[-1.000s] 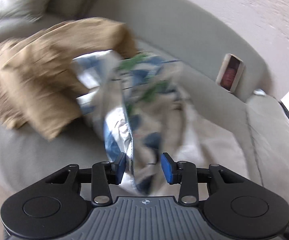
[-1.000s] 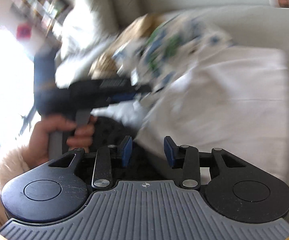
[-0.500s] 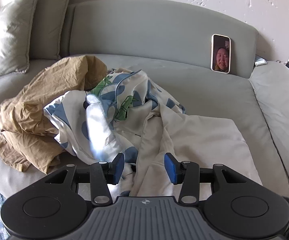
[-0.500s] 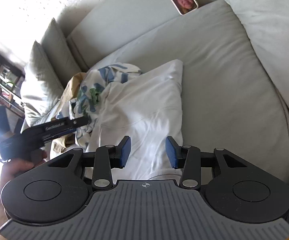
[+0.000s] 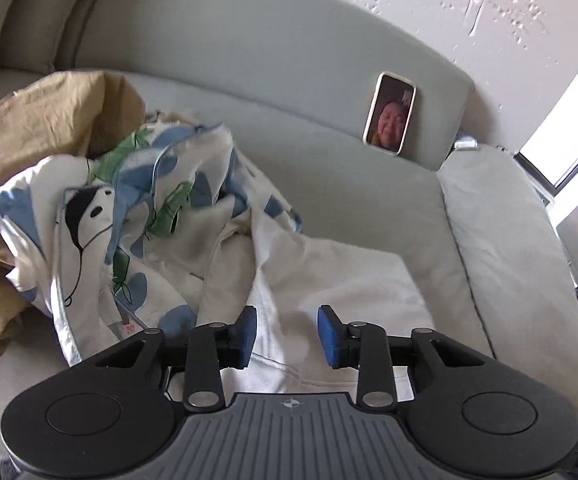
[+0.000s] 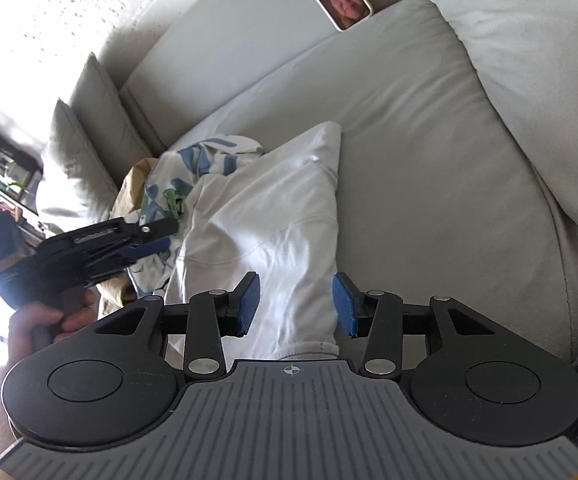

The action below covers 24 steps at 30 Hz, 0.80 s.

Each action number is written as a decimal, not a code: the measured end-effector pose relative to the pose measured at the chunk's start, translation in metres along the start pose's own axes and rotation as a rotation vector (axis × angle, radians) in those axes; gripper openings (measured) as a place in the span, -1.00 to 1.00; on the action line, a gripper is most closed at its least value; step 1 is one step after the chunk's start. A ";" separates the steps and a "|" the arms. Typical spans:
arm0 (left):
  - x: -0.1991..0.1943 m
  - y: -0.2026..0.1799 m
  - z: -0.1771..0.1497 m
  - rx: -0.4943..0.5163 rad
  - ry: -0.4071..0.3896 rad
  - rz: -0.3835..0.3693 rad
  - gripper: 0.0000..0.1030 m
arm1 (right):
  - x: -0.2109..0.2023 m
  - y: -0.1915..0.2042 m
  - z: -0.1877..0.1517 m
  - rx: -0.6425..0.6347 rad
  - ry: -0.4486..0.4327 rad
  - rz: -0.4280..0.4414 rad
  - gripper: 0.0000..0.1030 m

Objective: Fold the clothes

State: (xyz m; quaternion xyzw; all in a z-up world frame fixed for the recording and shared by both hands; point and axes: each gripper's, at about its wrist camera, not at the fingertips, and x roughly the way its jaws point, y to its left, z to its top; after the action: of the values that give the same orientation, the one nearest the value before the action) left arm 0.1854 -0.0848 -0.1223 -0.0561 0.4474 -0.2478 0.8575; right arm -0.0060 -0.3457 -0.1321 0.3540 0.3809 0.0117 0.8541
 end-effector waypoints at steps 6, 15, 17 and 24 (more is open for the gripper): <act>0.019 -0.005 -0.005 0.075 0.074 0.127 -0.90 | 0.004 -0.003 0.000 0.004 0.012 -0.004 -0.07; 0.007 -0.007 -0.023 0.159 0.065 0.278 -0.47 | 0.017 0.004 0.002 -0.040 0.039 -0.046 -0.06; -0.009 -0.005 -0.024 0.124 0.022 0.253 0.12 | 0.018 0.010 0.004 -0.068 0.035 -0.057 -0.06; -0.045 0.034 -0.017 -0.114 0.032 0.122 0.45 | 0.017 0.011 0.017 -0.055 0.019 -0.037 0.02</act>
State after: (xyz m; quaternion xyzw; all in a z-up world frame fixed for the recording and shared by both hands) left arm 0.1631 -0.0321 -0.1097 -0.0738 0.4770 -0.1701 0.8591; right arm 0.0203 -0.3430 -0.1284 0.3230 0.3949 0.0096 0.8600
